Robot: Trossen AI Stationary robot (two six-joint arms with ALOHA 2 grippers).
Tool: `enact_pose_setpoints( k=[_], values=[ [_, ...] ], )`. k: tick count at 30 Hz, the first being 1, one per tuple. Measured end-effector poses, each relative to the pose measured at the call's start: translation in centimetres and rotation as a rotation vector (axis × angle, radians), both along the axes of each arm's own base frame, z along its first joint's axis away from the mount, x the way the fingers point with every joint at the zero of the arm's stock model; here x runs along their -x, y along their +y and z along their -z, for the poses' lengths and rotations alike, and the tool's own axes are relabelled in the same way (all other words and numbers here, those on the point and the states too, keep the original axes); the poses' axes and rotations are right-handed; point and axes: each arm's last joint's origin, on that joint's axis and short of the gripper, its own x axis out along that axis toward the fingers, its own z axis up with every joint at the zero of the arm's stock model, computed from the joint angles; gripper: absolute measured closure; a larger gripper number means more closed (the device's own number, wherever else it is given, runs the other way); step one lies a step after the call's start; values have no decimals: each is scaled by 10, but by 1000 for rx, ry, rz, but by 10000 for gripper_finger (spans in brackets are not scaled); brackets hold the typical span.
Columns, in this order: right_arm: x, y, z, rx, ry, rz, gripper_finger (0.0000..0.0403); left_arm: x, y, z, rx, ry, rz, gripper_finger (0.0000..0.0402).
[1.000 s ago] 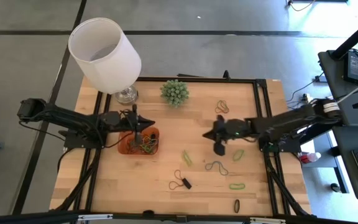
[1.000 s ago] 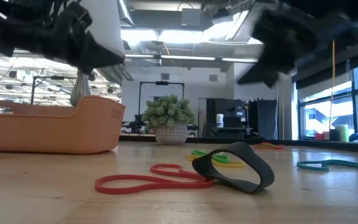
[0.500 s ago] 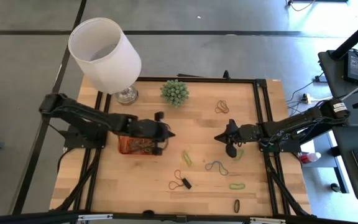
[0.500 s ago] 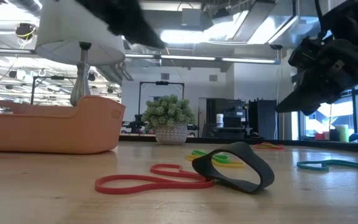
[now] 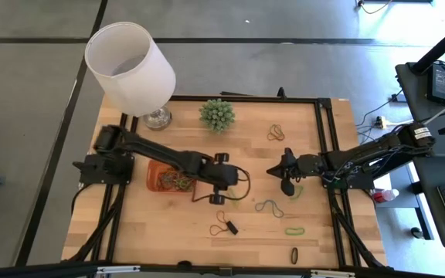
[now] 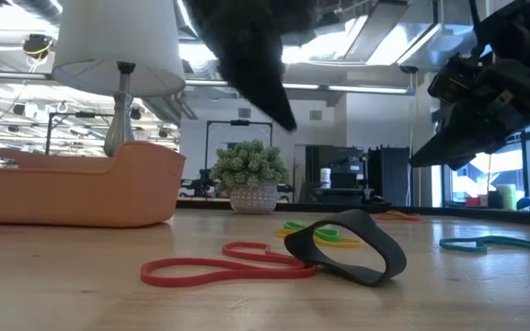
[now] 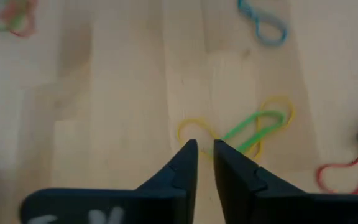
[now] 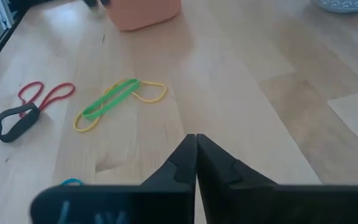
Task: Pick and place rubber bands into bin
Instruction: Put the green rubber band into the orange bin
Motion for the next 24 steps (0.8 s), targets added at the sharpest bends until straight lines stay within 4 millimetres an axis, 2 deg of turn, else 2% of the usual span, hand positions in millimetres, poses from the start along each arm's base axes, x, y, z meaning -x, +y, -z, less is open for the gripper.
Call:
enact_pose_setpoints(
  k=[5, 8, 13, 24],
  values=[
    [0, 0, 0, 2, 2, -2, 397, -21, -4, 25, -45, 95, 48, 311],
    [0, 0, 0, 3, 3, -3, 393, -31, -5, 40, -38, 122, 26, 300],
    [0, 0, 0, 3, 4, -3, 387, -36, -8, 60, -5, 171, 60, 300],
    [0, 0, 0, 4, 4, -2, 392, -38, -4, 76, -18, 223, 52, 314]
  ],
)
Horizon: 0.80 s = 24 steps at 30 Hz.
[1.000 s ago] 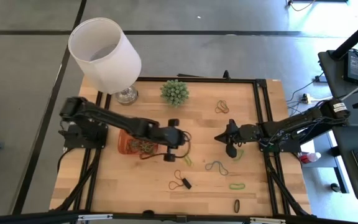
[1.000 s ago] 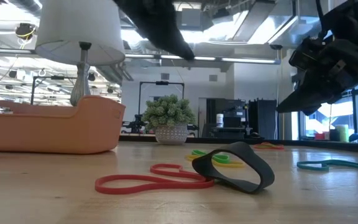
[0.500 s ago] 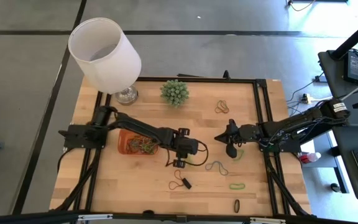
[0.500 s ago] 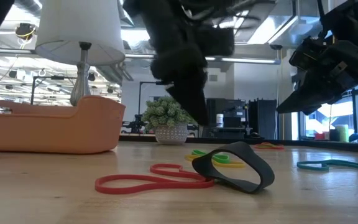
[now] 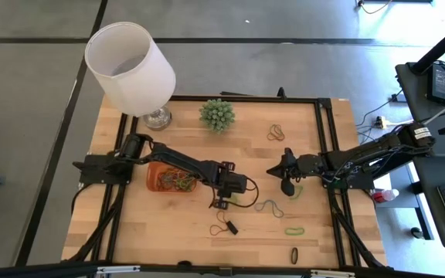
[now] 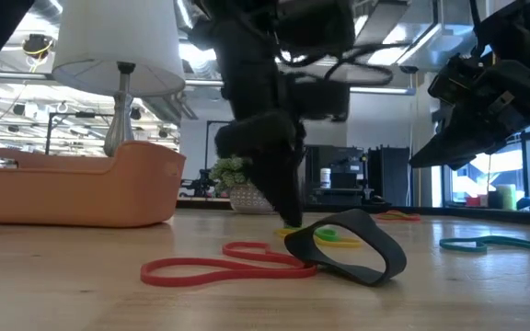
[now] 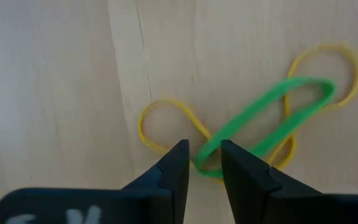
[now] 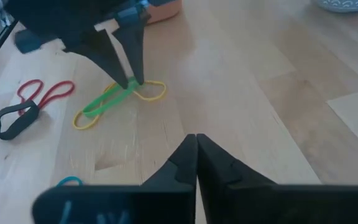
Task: Pick and place rubber bands into bin
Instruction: Put the green rubber band into the orange bin
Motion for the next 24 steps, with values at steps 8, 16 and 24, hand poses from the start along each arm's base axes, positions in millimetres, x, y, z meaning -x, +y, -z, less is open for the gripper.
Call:
enact_pose_setpoints(
  k=[8, 16, 24],
  values=[
    [0, 0, 0, 0, 1, 0, 387, -1, 1, 4, 17, 12, 11, 345],
    [0, 0, 0, 0, 1, 0, 396, 1, 0, 3, 43, 31, 32, 397],
    [0, 0, 0, 1, 4, 0, 387, 12, 1, -35, 58, -16, 4, 398]
  ],
)
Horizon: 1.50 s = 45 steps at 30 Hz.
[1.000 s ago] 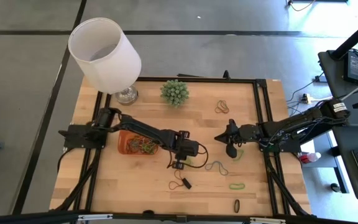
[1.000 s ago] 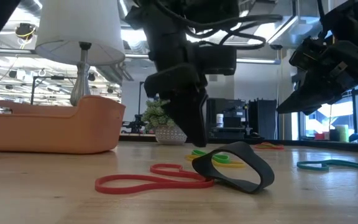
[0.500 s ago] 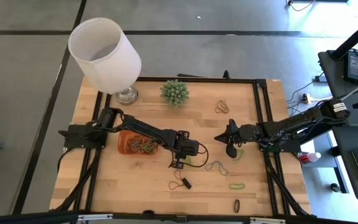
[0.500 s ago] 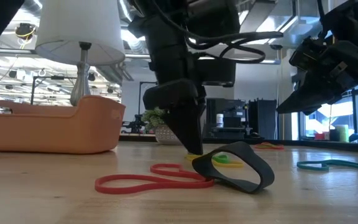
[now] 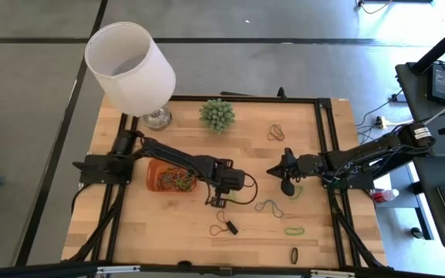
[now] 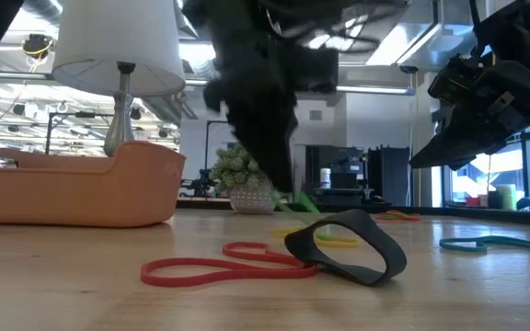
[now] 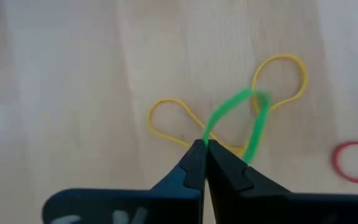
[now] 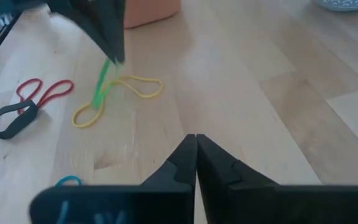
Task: Pick and place rubber bands into bin
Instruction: Put the green rubber band into the orange bin
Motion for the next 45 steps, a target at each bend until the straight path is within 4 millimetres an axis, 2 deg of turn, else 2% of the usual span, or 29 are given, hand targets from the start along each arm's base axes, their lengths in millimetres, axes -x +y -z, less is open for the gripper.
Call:
enact_pose_setpoints(
  k=[6, 12, 15, 19, 26, 31, 37, 45],
  values=[
    [0, 0, 1, 3, 8, 0, 387, 19, 5, -55, 44, -91, -32, 398],
    [1, 0, 1, 4, 18, 0, 386, 62, 16, -104, 33, -52, -162, 398],
    [1, 0, 2, 4, 22, 6, 386, 86, 20, -112, 10, -32, -252, 398],
    [1, 0, 2, 4, 30, 8, 386, 121, 24, -105, -30, -25, -373, 398],
    [2, 0, 3, -15, 39, 21, 386, 184, 33, -62, 11, 39, -616, 398],
    [2, -1, 3, -16, 36, 21, 386, 219, 38, -35, 63, 96, -739, 398],
    [2, -1, 3, -15, 34, 22, 386, 240, 40, -11, 91, 184, -813, 398],
    [2, -1, 3, -10, 33, 29, 386, 243, 40, -6, 91, 190, -882, 382]
  ],
)
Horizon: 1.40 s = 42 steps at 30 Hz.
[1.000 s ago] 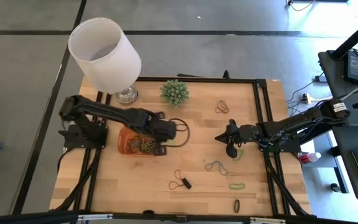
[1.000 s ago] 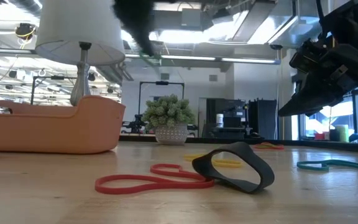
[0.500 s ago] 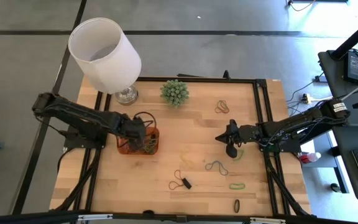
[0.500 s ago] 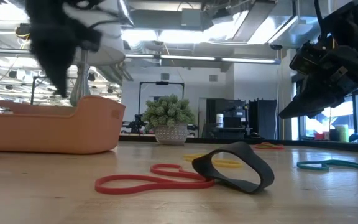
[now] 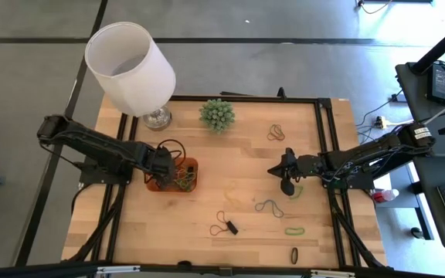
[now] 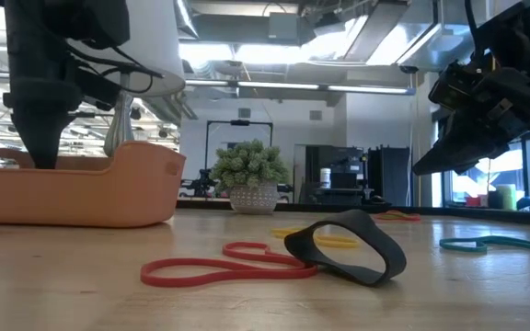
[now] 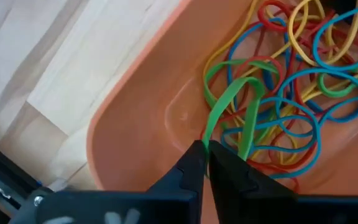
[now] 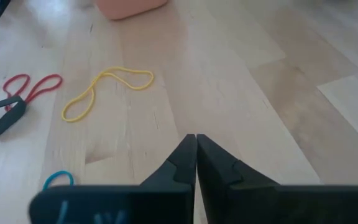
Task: Pick and place rubber bands into bin
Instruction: Put the green rubber band into the orange bin, then put the red rubber band into the orange bin
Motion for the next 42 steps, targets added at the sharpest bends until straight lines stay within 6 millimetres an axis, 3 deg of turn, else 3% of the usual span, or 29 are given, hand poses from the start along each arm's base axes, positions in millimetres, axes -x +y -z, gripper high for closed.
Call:
enact_pose_setpoints(
  k=[11, 17, 23, 33, 37, 42],
  values=[
    [0, 0, 0, 2, 1, -1, 386, 0, 0, -1, 4, 5, -9, 299],
    [0, 0, 0, 2, 1, -1, 386, -12, -1, -23, -16, -75, 9, 287],
    [0, 0, 0, 0, 0, 0, 386, -28, 0, -53, -180, -212, 53, 303],
    [0, 0, 0, 1, 0, -1, 386, -80, -17, -74, -337, -648, 366, 350],
    [0, 0, 0, -1, -1, 0, 386, -100, -30, -71, -414, -730, 518, 380],
    [0, 0, -1, -24, -11, 12, 386, -121, -37, -52, -411, -736, 629, 398]
  ],
)
